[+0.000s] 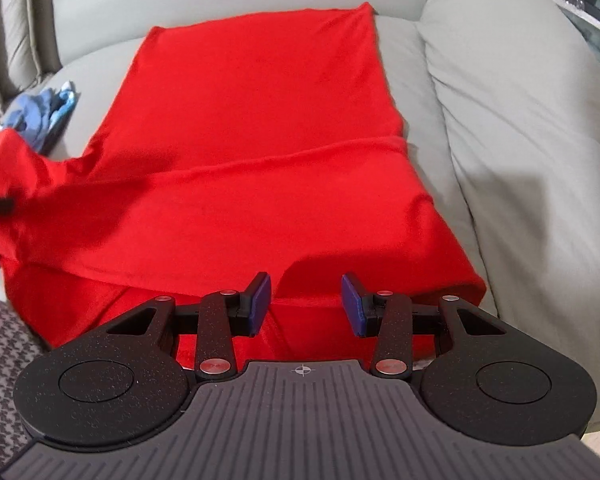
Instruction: Fold clothes
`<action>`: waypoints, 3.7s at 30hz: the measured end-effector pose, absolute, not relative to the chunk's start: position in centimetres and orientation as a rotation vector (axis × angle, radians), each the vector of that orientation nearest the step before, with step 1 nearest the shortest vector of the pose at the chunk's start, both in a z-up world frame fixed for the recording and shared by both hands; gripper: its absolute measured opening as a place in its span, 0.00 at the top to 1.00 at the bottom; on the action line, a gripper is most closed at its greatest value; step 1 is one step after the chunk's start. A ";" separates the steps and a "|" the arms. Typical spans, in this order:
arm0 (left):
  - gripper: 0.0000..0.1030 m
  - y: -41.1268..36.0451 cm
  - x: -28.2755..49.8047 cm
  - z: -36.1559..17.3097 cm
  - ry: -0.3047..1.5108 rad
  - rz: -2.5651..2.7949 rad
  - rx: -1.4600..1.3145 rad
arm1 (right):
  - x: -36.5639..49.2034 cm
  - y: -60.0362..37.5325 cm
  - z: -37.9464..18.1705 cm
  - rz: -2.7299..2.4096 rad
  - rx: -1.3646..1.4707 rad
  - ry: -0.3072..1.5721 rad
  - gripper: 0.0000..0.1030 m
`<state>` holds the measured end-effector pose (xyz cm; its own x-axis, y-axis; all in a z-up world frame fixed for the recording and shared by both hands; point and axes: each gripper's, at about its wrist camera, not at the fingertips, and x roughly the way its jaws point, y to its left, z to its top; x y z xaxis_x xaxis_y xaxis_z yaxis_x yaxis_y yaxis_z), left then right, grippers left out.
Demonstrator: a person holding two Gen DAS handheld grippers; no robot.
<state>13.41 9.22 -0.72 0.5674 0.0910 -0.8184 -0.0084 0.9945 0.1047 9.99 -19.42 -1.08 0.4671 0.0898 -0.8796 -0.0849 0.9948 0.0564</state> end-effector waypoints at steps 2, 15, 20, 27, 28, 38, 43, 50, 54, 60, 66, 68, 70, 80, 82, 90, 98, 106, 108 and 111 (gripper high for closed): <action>0.56 9.0 12.9 0.0 0.948 0.088 0.102 | 10.5 -20.1 -0.9 0.112 -0.004 1.075 0.56; 0.67 -1.0 13.0 -1.1 1.010 -0.162 0.133 | 14.2 -24.0 -2.4 0.153 -0.060 1.162 0.70; 0.71 -1.6 14.0 -3.9 1.122 -0.126 0.106 | 14.0 -24.4 -3.7 0.143 -0.130 1.189 0.72; 0.72 -2.0 13.5 -2.6 1.102 -0.124 0.117 | 13.4 -25.4 -3.1 0.108 -0.129 1.204 0.71; 0.71 -2.1 13.2 -2.3 1.091 -0.127 0.115 | 13.2 -25.2 -2.6 0.117 -0.127 1.187 0.70; 0.70 -2.2 12.7 -3.5 1.125 -0.101 0.095 | 11.4 -19.3 -1.1 0.285 -0.115 1.111 0.71; 0.69 -2.0 12.2 -3.4 1.125 -0.107 0.099 | 10.8 -17.6 -3.1 0.297 -0.147 1.167 0.70; 0.61 -1.1 11.6 -1.9 1.100 -0.092 0.053 | 9.8 -17.7 -1.9 0.289 -0.140 1.164 0.70; 0.54 -0.4 10.9 -0.2 1.059 -0.082 0.036 | 9.2 -16.4 -0.5 0.309 -0.155 1.133 0.70; 0.36 2.4 9.5 2.2 0.995 -0.026 -0.004 | 8.3 -12.9 2.0 0.364 -0.182 1.073 0.70; 0.39 7.1 8.5 3.6 0.955 0.039 -0.105 | 7.7 -8.2 4.3 0.443 -0.213 1.008 0.69; 0.39 8.4 8.3 3.8 0.944 0.046 -0.136 | 7.7 -5.9 5.1 0.482 -0.215 0.981 0.68; 0.40 10.4 8.0 4.0 0.930 0.068 -0.171 | 7.8 -4.0 5.7 0.514 -0.228 0.965 0.68; 0.40 19.9 7.8 4.0 0.891 0.196 -0.326 | 9.3 4.7 7.0 0.627 -0.239 0.907 0.68; 0.40 23.2 7.9 4.3 0.871 0.247 -0.378 | 10.0 6.5 7.0 0.650 -0.226 0.889 0.68; 0.40 34.3 9.9 4.3 0.837 0.391 -0.559 | 13.6 14.1 6.8 0.722 -0.181 0.844 0.68; 0.44 41.8 14.5 1.1 0.804 0.493 -0.703 | 17.6 21.0 5.7 0.785 -0.179 0.823 0.67; 0.61 46.3 17.3 -3.3 0.818 0.558 -0.887 | 20.2 21.9 1.9 0.802 -0.153 0.890 0.67; 0.61 46.7 17.6 -4.1 0.822 0.565 -0.925 | 20.5 21.7 1.3 0.794 -0.147 0.903 0.67; 0.64 47.0 17.9 -4.7 0.803 0.562 -0.966 | 21.1 21.3 0.2 0.775 -0.134 0.926 0.67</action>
<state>17.88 47.02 -4.75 0.5911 0.0700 -0.8036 -0.7309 0.4678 -0.4969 21.08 21.26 0.21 0.3561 0.5433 -0.7603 -0.6531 0.7266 0.2132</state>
